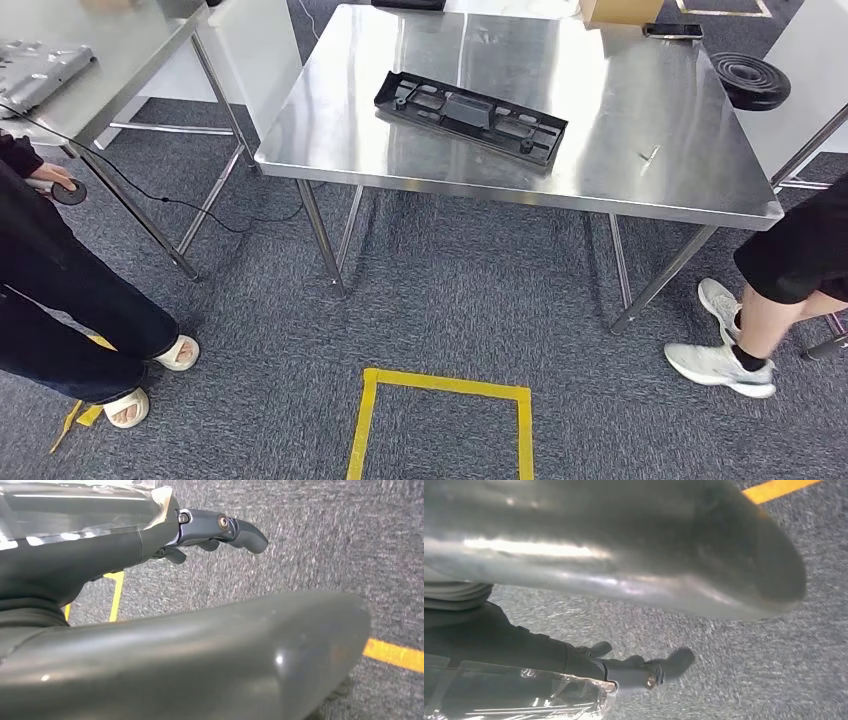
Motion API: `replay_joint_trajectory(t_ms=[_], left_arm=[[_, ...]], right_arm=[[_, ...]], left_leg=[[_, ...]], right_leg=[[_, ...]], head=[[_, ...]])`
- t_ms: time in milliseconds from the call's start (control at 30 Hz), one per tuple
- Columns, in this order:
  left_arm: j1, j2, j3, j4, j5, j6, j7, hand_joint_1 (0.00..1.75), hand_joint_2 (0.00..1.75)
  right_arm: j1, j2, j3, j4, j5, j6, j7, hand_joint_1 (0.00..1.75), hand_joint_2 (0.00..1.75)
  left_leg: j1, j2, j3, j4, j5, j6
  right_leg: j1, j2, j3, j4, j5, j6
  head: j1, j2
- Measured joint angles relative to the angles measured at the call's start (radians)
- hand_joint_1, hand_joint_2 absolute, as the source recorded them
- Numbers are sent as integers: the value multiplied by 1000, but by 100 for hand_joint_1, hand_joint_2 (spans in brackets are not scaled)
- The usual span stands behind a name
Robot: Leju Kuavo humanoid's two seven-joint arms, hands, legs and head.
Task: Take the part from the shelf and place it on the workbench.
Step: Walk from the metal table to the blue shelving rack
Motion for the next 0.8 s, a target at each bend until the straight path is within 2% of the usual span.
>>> replay_joint_trajectory(t_ms=[33,67,100,167,200,233,267,300,333,367,400,433,467,533,567,600,633,700,733,767,800], left_arm=[[1,0,0,0,0,0,0,0,0],[2,0,0,1,1,0,0,0,0],[3,0,0,1,1,0,0,0,0],[3,1,0,1,1,0,-1,0,0],[3,1,0,1,1,0,-1,0,0],[3,1,0,1,1,0,-1,0,0],[3,1,0,1,1,0,-1,0,0],[2,1,0,1,0,-1,-1,0,0],[2,1,0,1,0,-1,-2,0,0],[1,1,0,1,0,-2,-2,0,0],[0,1,0,1,0,-2,-2,0,0],[-2,1,0,1,0,-2,-2,0,0],[-3,1,0,2,0,-2,-2,0,0],[-3,1,0,2,1,-2,-2,0,0],[-3,1,0,2,2,-2,-2,0,0],[-3,1,0,2,2,-2,-2,0,0],[-3,1,0,2,3,-2,-2,0,0],[-3,2,0,3,4,-2,-2,0,0],[-3,2,0,3,5,-2,-2,0,0],[-3,2,0,3,6,-2,-2,0,0],[-3,2,0,4,7,-2,-2,0,0]], right_arm=[[1,1,-1,0,0,0,0,0,0],[1,1,-2,0,-1,0,0,0,0],[2,1,-3,0,-2,0,0,0,0],[2,1,-5,0,-3,-1,0,0,0],[2,1,-5,0,-3,-1,0,0,0],[2,1,-6,0,-3,-1,0,0,0],[2,0,-7,0,-4,-1,0,0,0],[2,0,-8,0,-4,-1,0,0,0],[2,0,-9,0,-4,-1,0,0,0],[2,0,-11,0,-3,-2,-1,0,0],[2,0,-12,0,-2,-2,-1,0,0],[2,0,-12,1,-1,-2,-2,0,0],[1,1,-12,1,0,-2,-2,0,0],[0,2,-13,1,0,-2,-3,0,0],[0,2,-13,1,0,-2,-4,0,0],[2,2,-14,1,0,-2,-4,0,0],[3,2,-15,1,0,-2,-4,0,0],[3,0,-17,1,0,-2,-4,0,0],[3,0,-18,1,1,-2,-4,0,0],[3,0,-19,1,2,-2,-4,0,0],[3,0,-20,1,3,-2,-4,0,0]], left_leg=[[2,-1,-3,1,1,-6],[5,-1,-8,11,-15,-10],[7,-2,-16,36,-52,-14],[9,-4,-38,141,-165,-19],[9,-5,-47,206,-207,-21],[9,-7,-50,260,-226,-22],[10,-7,-42,290,-219,-23],[10,-7,-19,287,-194,-22],[10,-7,21,249,-166,-19],[10,-8,71,186,-155,-16],[8,-10,121,116,-155,-12],[5,-11,158,59,-166,-8],[1,-13,176,23,-179,-5],[-3,-12,172,0,-177,6],[-3,-11,161,-4,-169,15],[-1,-9,148,-8,-157,26],[0,-7,132,-11,-144,35],[-3,-4,99,-10,-116,41],[-4,-2,81,-10,-101,41],[-4,0,62,-9,-86,40],[-4,1,43,-8,-70,37]], right_leg=[[-4,-2,-10,6,6,-10],[-6,-4,-19,8,14,-23],[-8,-6,-29,9,24,-37],[-6,-11,-54,10,46,-59],[-2,-13,-67,11,58,-63],[1,-15,-82,14,70,-64],[3,-16,-97,19,80,-63],[4,-17,-113,26,89,-61],[5,-17,-129,33,96,-57],[5,-16,-144,41,103,-53],[6,-17,-157,49,109,-47],[7,-17,-166,54,116,-40],[7,-18,-173,57,124,-32],[6,-20,-186,60,140,-17],[6,-19,-194,66,135,-13],[6,-18,-205,86,112,-16],[6,-16,-218,120,74,-22],[5,-11,-243,233,-17,-33],[5,-9,-246,288,-40,-30],[4,-8,-239,324,-40,-21],[3,-8,-217,329,-20,-6]], head=[[-1,0],[-2,0],[-3,0],[-6,0],[-8,0],[-9,0],[-10,0],[-11,0],[-11,0],[-12,0],[-11,0],[-10,0],[-10,0],[-9,0],[-9,0],[-6,0],[-3,0],[4,0],[6,0],[8,0],[9,0]])
